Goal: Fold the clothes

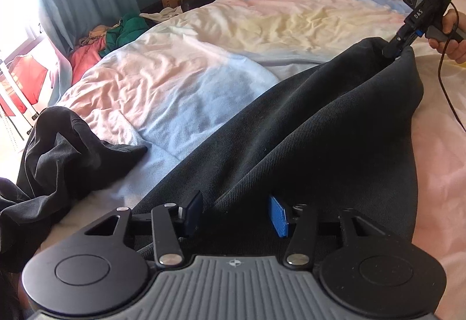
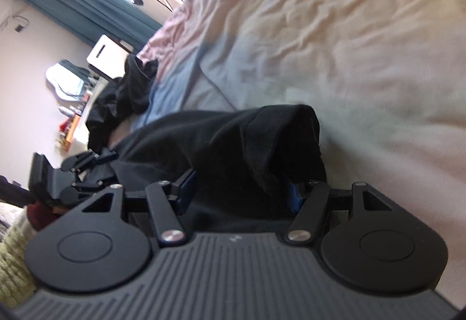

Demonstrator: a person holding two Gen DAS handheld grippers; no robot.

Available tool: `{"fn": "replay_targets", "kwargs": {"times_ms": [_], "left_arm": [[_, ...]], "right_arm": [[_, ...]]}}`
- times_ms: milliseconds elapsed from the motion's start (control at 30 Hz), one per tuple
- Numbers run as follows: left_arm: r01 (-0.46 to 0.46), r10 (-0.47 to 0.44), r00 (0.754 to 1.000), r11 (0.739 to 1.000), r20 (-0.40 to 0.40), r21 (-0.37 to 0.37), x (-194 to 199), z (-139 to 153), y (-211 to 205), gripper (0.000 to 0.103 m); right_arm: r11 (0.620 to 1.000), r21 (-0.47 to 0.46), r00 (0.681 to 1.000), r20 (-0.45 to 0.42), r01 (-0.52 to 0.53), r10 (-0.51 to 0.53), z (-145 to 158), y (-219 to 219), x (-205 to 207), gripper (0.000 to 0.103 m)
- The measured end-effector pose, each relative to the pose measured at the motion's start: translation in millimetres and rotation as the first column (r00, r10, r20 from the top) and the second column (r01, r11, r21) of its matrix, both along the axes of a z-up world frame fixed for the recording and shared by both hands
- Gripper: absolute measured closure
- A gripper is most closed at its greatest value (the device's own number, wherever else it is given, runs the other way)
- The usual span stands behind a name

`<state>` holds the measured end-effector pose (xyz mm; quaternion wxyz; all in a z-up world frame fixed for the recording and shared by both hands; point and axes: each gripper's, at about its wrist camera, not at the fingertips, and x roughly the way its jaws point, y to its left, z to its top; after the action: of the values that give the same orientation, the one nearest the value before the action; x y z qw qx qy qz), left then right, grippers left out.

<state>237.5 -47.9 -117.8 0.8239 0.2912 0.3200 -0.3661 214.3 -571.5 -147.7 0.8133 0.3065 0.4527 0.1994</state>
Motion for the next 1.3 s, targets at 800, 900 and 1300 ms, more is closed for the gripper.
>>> {"fn": "replay_targets", "kwargs": {"times_ms": [800, 900, 1300], "left_arm": [[-0.287, 0.305, 0.952, 0.891, -0.006, -0.353, 39, 46, 56, 0.095], [-0.308, 0.315, 0.949, 0.912, -0.019, -0.271, 62, 18, 41, 0.088], [-0.567, 0.57, 0.813, 0.73, -0.117, -0.382, 2, 50, 137, 0.037]], "right_arm": [[0.919, 0.022, 0.895, 0.222, 0.393, -0.388, 119, 33, 56, 0.092], [0.892, -0.015, 0.887, 0.107, 0.452, -0.448, 64, 27, 96, 0.092], [0.746, 0.12, 0.733, 0.133, 0.656, -0.666, 41, 40, 41, 0.034]]}}
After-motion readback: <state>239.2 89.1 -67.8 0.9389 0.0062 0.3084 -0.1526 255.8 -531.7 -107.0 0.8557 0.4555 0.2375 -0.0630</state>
